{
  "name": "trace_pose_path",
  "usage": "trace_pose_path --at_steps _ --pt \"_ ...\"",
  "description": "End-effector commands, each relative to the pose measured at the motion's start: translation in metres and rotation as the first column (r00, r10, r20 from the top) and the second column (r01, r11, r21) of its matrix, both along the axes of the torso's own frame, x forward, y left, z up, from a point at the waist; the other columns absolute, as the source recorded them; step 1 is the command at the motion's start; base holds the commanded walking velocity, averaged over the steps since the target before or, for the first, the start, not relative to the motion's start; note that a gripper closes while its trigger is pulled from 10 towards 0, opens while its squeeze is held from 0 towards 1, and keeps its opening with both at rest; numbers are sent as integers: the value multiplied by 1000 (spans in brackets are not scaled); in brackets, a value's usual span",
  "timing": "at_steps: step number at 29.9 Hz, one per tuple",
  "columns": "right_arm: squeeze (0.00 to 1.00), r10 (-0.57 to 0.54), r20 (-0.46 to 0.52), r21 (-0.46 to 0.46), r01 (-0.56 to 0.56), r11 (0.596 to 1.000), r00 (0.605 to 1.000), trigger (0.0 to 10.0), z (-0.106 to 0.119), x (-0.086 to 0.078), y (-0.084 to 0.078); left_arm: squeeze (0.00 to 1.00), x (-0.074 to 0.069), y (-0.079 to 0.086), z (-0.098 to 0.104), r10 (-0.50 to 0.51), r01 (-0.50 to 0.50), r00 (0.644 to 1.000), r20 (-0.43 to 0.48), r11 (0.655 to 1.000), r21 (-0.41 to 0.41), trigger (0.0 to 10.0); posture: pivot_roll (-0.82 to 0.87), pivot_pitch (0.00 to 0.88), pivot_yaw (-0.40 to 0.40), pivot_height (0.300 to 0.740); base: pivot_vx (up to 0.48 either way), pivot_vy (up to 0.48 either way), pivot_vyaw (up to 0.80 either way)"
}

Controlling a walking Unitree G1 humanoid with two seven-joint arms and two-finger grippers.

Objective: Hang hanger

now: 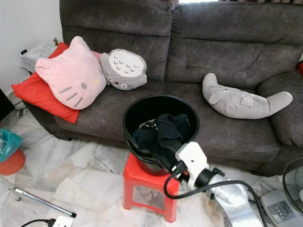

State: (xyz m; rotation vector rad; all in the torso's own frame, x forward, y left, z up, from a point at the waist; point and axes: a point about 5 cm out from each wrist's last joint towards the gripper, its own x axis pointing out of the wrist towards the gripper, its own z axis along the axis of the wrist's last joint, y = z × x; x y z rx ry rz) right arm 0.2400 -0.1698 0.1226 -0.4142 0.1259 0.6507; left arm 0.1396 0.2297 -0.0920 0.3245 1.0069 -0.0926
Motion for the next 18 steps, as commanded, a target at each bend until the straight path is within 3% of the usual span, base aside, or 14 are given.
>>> trace_pose_path --at_steps 1,3,5,10,18 --pt "0 -70 144 -207 99 973 987 10000 15 13 -12 0 -1 1 0 0 0 1000 -12 1000 5 10000 -170 0 26 740 0 0 0" --pt "0 -72 188 -325 131 937 980 10000 17 17 -15 0 -1 1 0 -2 2 1000 -12 1000 5 10000 -170 0 26 740 0 0 0" --pt "0 -73 217 -368 151 917 973 10000 18 20 -14 0 -1 1 0 -2 2 1000 -11 1000 4 10000 -167 0 24 740 0 0 0" --pt "0 -130 277 -368 230 901 952 10000 19 30 -6 0 1 1 0 -1 1 1000 -5 1000 3 10000 -162 0 23 740 0 0 0" --pt "0 -43 251 -404 145 903 967 10000 5 30 8 0 2 2 1 -4 4 1000 1 1000 6 10000 -154 0 21 740 0 0 0"
